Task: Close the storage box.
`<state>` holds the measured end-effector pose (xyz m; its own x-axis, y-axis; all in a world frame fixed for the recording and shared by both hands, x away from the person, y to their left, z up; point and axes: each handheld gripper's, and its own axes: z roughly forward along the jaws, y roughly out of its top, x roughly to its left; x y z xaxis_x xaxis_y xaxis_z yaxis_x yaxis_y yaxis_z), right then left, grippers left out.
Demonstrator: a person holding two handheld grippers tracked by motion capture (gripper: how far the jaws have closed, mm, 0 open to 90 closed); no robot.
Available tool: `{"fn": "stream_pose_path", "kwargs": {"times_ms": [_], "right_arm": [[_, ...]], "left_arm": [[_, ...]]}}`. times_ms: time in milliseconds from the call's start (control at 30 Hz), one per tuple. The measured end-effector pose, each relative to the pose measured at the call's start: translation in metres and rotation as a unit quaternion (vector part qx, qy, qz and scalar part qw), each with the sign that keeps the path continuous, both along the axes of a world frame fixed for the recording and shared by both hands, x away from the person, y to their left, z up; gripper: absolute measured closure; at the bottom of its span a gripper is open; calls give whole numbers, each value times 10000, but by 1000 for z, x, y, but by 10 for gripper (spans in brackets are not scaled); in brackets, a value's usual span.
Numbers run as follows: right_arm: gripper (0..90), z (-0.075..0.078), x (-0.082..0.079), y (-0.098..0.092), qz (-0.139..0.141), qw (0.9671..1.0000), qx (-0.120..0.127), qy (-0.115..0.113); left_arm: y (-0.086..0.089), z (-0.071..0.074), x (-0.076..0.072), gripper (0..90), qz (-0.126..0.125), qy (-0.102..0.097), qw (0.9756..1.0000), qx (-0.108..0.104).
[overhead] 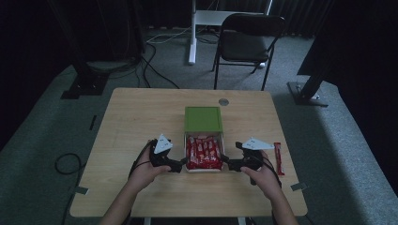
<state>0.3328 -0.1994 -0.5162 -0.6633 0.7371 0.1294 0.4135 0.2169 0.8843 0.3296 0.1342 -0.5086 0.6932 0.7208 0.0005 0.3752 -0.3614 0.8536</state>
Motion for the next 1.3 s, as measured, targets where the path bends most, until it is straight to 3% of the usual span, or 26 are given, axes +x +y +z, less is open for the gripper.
{"fn": "stream_pose_path", "kwargs": {"times_ms": [767, 900, 1300], "right_arm": [[113, 2, 14, 1, -234, 9997, 44, -88], [113, 2, 17, 2, -240, 9997, 68, -74], [113, 3, 24, 2, -328, 9994, 78, -75]], "left_arm": [[0, 0, 15, 12, 98, -51, 9999, -109], [1, 1, 16, 13, 136, -126, 9998, -83], [-1, 4, 23, 12, 134, -100, 9999, -1]]}}
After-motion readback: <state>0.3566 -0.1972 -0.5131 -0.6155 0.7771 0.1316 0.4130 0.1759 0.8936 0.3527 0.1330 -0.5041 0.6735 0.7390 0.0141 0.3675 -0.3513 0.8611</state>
